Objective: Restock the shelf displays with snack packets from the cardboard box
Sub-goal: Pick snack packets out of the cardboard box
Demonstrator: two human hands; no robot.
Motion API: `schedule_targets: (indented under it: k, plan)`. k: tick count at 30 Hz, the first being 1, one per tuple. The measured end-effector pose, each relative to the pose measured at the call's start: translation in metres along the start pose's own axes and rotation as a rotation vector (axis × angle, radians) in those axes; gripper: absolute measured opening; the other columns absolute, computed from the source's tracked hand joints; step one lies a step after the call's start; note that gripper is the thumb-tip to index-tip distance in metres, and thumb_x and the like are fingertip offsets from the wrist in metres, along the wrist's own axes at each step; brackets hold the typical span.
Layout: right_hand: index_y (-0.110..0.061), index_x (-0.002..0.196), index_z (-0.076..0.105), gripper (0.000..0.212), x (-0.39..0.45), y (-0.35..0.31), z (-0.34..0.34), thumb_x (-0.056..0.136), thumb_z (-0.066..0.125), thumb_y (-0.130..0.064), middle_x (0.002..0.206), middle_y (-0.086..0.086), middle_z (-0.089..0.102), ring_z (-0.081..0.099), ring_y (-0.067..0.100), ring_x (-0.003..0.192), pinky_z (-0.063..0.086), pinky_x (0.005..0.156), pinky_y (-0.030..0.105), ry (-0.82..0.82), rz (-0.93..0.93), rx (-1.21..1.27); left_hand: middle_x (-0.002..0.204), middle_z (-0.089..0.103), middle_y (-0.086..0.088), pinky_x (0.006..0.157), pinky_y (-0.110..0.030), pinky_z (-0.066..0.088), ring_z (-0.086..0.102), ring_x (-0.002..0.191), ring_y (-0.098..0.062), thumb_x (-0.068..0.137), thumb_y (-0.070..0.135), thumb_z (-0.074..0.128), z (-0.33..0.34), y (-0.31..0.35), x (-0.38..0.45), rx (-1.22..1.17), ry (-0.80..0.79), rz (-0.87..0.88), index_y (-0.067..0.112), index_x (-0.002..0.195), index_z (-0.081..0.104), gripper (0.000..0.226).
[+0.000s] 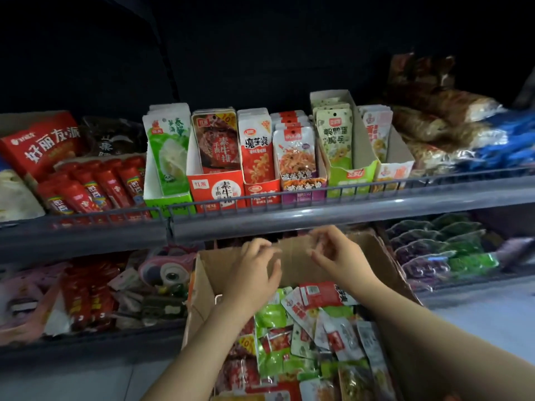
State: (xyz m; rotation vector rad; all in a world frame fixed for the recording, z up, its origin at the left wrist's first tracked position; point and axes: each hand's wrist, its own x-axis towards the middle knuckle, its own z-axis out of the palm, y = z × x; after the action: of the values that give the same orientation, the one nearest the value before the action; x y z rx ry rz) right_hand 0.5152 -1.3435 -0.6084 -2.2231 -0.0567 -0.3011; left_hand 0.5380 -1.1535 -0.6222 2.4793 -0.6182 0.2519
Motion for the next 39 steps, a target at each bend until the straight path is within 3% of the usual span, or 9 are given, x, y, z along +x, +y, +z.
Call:
schedule_targets:
  k: [3, 9, 14, 16, 20, 24, 32, 36, 39]
  plan:
    - [-0.022, 0.101, 0.057, 0.022, -0.016, 0.021, 0.008, 0.083, 0.07, -0.019, 0.07, -0.008, 0.059, 0.056, 0.001, 0.065, 0.041, 0.061, 0.01, -0.096, 0.076, -0.027, 0.12, 0.045, 0.011, 0.088, -0.014, 0.033, 0.036, 0.112, 0.002, 0.096, 0.029, 0.046, 0.014, -0.001, -0.01, -0.02, -0.164, -0.04, 0.021, 0.12, 0.059, 0.028]
    - [-0.023, 0.099, 0.057, 0.018, -0.027, 0.047, 0.033, 0.085, 0.066, -0.019, 0.072, -0.013, 0.055, 0.055, 0.01, 0.07, 0.04, 0.065, 0.021, -0.32, 0.169, -0.134, 0.119, 0.056, 0.003, 0.092, -0.03, 0.045, 0.056, 0.108, -0.016, 0.094, 0.029, 0.05, 0.044, -0.011, -0.016, 0.008, -0.537, -0.134, 0.021, 0.116, 0.064, 0.027]
    - [-0.017, 0.105, 0.062, 0.021, -0.038, 0.068, 0.056, 0.085, 0.065, -0.021, 0.089, -0.002, 0.064, 0.058, 0.013, 0.08, 0.044, 0.069, 0.023, -0.584, 0.213, -0.263, 0.121, 0.062, -0.001, 0.074, -0.026, 0.047, 0.062, 0.097, -0.02, 0.094, 0.025, 0.052, 0.07, -0.019, -0.022, 0.028, -0.795, -0.212, 0.019, 0.118, 0.064, 0.027]
    - [-0.015, 0.106, 0.063, 0.021, -0.042, 0.073, 0.06, 0.085, 0.064, -0.019, 0.099, 0.002, 0.068, 0.06, 0.015, 0.085, 0.04, 0.067, 0.021, -0.681, 0.234, -0.311, 0.12, 0.062, -0.002, 0.074, -0.025, 0.044, 0.06, 0.1, -0.021, 0.093, 0.025, 0.054, 0.079, -0.021, -0.025, 0.054, -0.868, -0.225, 0.018, 0.119, 0.063, 0.028]
    - [-0.015, 0.115, 0.063, 0.029, -0.046, 0.083, 0.065, 0.086, 0.061, -0.02, 0.116, 0.0, 0.063, 0.058, 0.019, 0.109, 0.041, 0.079, 0.021, -0.856, 0.237, -0.41, 0.124, 0.059, -0.003, 0.082, -0.026, 0.042, 0.056, 0.108, -0.021, 0.09, 0.031, 0.061, 0.093, -0.03, -0.033, 0.131, -0.995, -0.242, 0.018, 0.123, 0.06, 0.036]
    - [-0.017, 0.122, 0.061, 0.035, -0.051, 0.091, 0.065, 0.089, 0.063, -0.03, 0.125, -0.002, 0.06, 0.054, 0.017, 0.114, 0.036, 0.082, 0.018, -1.012, 0.258, -0.436, 0.119, 0.061, -0.002, 0.078, -0.027, 0.043, 0.056, 0.105, -0.02, 0.085, 0.033, 0.068, 0.102, -0.032, -0.042, 0.15, -1.094, -0.265, 0.015, 0.122, 0.06, 0.041]
    - [-0.018, 0.101, 0.073, 0.02, -0.052, 0.102, 0.068, 0.082, 0.072, -0.024, 0.108, -0.004, 0.07, 0.06, 0.01, 0.096, 0.046, 0.089, 0.026, -1.126, 0.245, -0.338, 0.096, 0.06, 0.004, 0.074, -0.028, 0.044, 0.057, 0.091, -0.016, 0.081, 0.025, 0.073, 0.116, -0.029, -0.054, 0.018, -1.194, -0.351, 0.016, 0.106, 0.065, 0.027]
    - [-0.017, 0.097, 0.075, 0.02, -0.056, 0.1, 0.069, 0.079, 0.075, -0.025, 0.096, -0.005, 0.071, 0.053, -0.002, 0.072, 0.039, 0.067, 0.015, -1.14, 0.225, -0.331, 0.106, 0.061, -0.001, 0.075, -0.029, 0.045, 0.056, 0.093, -0.018, 0.08, 0.026, 0.075, 0.115, -0.027, -0.054, 0.044, -1.227, -0.329, 0.015, 0.108, 0.06, 0.033]
    - [-0.017, 0.095, 0.076, 0.021, -0.058, 0.101, 0.07, 0.076, 0.077, -0.027, 0.095, -0.003, 0.072, 0.057, 0.003, 0.078, 0.043, 0.073, 0.018, -1.124, 0.227, -0.324, 0.114, 0.06, -0.003, 0.076, -0.031, 0.045, 0.055, 0.093, -0.019, 0.078, 0.026, 0.076, 0.115, -0.025, -0.056, 0.059, -1.251, -0.319, 0.015, 0.111, 0.057, 0.039]
